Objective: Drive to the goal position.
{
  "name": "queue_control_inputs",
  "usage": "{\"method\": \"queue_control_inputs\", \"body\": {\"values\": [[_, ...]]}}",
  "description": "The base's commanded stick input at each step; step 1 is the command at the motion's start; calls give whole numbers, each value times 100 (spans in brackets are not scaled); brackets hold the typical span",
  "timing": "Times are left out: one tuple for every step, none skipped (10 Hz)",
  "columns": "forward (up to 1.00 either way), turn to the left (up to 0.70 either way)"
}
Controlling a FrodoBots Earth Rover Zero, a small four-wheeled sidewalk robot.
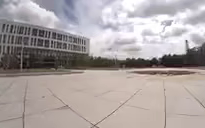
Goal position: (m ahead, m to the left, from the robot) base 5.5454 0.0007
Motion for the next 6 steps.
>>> {"method": "queue_control_inputs", "body": {"values": [[70, 2], [70, 2], [70, 0], [70, 0], [70, 2], [70, 5]]}}
